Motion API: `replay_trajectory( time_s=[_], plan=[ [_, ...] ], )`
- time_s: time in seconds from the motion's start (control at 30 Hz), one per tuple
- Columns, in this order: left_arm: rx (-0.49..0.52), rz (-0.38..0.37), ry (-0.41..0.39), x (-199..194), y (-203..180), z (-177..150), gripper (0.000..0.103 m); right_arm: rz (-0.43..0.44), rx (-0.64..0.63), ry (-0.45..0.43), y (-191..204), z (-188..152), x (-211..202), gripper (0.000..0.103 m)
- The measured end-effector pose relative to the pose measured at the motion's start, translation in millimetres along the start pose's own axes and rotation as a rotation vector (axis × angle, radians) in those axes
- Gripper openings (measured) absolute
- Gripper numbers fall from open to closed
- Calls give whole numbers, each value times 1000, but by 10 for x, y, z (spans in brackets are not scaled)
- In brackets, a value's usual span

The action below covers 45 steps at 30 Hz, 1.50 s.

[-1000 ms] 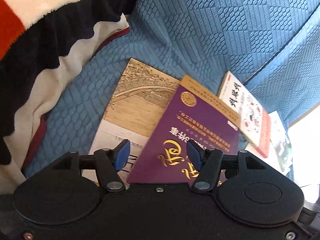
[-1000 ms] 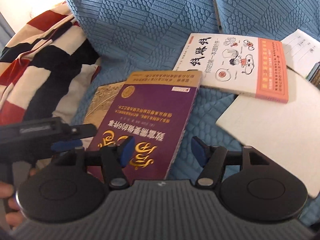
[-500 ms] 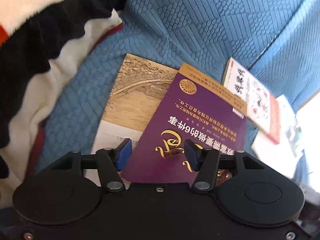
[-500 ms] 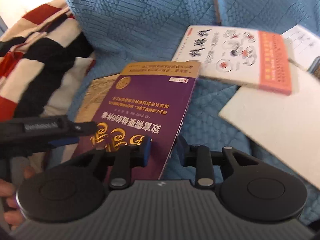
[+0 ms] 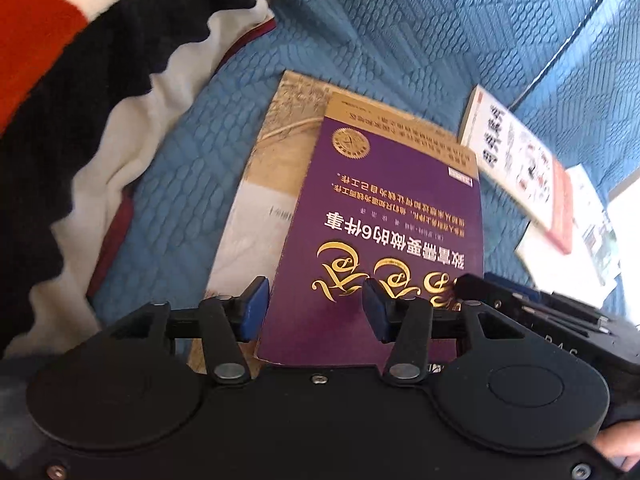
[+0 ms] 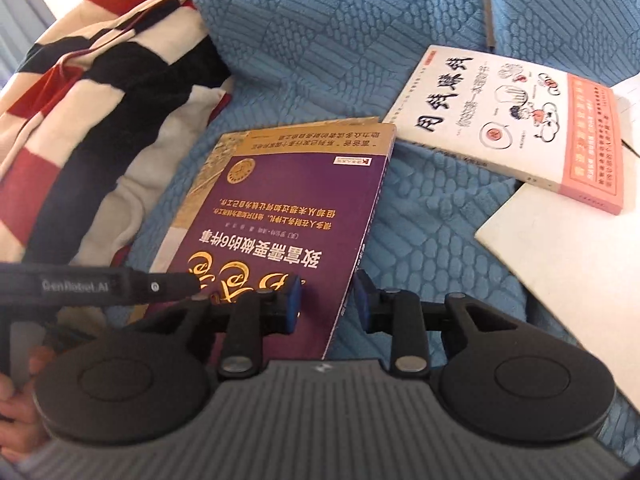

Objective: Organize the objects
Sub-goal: 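Withdraw both tools up from the stacked purple and tan books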

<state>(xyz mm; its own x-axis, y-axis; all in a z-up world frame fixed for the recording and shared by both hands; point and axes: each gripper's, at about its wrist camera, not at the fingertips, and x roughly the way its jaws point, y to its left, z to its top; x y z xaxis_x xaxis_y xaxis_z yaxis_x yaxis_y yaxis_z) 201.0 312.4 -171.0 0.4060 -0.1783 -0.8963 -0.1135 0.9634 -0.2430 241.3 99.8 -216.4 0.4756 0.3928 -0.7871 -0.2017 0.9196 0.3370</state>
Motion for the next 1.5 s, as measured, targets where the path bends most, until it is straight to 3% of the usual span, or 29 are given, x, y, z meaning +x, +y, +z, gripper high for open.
replay_trajectory(
  time_s=[0.47,0.63,0.8,1.17,1.5],
  plan=[
    [-12,49,10,-101,5,-218,48,35,-28,17,65,-163,-75,31],
    [-15,36,3,-124,19,-215,50,35,18,21,45,-134,-86,31],
    [6,41,-28,-255,-11,-220,49,24,18,-23,109,-72,-227,29],
    [42,3,-174,-1052,-304,-244,49,8,-66,-215,439,196,-1123,29],
    [104,-90,-281,-1809,-673,-341,49,-22,-90,-340,531,110,-1990,29]
  ],
)
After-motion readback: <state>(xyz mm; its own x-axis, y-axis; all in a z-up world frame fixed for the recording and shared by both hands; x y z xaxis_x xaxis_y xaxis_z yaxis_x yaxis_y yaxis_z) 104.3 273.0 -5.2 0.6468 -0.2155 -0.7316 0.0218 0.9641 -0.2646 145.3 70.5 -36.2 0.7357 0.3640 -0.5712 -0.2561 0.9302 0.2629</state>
